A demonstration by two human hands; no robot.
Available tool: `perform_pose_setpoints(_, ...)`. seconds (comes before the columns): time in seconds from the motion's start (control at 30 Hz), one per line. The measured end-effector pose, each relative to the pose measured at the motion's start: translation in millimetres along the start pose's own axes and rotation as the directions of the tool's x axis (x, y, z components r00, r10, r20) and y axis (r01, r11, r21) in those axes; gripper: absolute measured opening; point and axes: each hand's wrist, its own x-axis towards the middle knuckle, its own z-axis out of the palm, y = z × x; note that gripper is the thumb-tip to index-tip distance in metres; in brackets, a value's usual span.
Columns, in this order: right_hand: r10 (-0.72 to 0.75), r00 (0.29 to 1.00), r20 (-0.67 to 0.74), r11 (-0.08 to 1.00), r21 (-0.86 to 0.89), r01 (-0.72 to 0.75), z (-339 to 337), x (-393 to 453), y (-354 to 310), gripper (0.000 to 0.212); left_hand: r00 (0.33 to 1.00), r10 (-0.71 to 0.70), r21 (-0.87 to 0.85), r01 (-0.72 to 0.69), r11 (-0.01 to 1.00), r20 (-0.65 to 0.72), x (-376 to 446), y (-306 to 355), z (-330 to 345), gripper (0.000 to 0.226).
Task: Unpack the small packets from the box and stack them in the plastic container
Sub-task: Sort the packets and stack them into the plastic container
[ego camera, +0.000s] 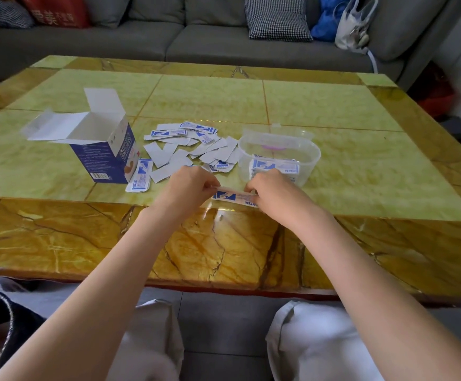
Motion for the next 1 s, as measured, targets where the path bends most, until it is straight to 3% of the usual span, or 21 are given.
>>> perform_pose_setpoints(0.2,0.002,0.999,0.047,1.000,-0.015,-0.001,-2.0,2.3,1.2,0.030,0.998,0.030,0.089,-0.036,0.995,0.061,1.2,4.4,-3.6,0.024)
perform_pose_setpoints(0.3,0.038,0.991,-0.126,0.985,0.173,-0.016,-19.1,5.4,11.4,0.026,0.996,0.006,-0.062,-0.012,0.998,-0.085,10.1,6.6,-16.5,0.017)
perform_pose_setpoints(0.4,0.186,0.918,-0.351,0.878,0.479,0.005,-41.1,6.6,29.7,0.015,0.980,-0.050,-0.311,-0.013,0.950,-0.193,25.2,20.2,-31.1,0.013)
perform_pose_setpoints(0.53,0.382,0.809,-0.447,0.798,0.601,-0.045,-54.3,20.9,53.6,0.009,0.981,-0.107,-0.468,0.019,0.884,-0.163,58.4,43.1,-32.9,0.013)
perform_pose_setpoints(0.63,0.451,0.787,-0.421,0.833,0.515,-0.202,-53.1,36.8,63.9,0.011,0.985,-0.142,-0.403,0.090,0.911,-0.101,82.5,54.6,-22.7,0.013)
perform_pose_setpoints(0.73,0.462,0.815,-0.349,0.866,0.374,-0.331,-41.8,46.1,70.2,0.015,0.988,-0.147,-0.207,0.136,0.969,-0.037,95.2,67.3,-15.4,0.014)
perform_pose_setpoints(0.87,0.440,0.838,-0.321,0.886,0.306,-0.348,-32.5,48.8,71.6,0.023,0.989,-0.149,0.038,0.148,0.988,0.020,106.7,79.6,-14.1,0.012)
perform_pose_setpoints(1.0,0.408,0.866,-0.289,0.910,0.203,-0.361,-31.6,52.0,72.6,0.026,0.985,-0.127,0.142,0.111,0.984,0.113,115.7,84.6,-12.1,0.018)
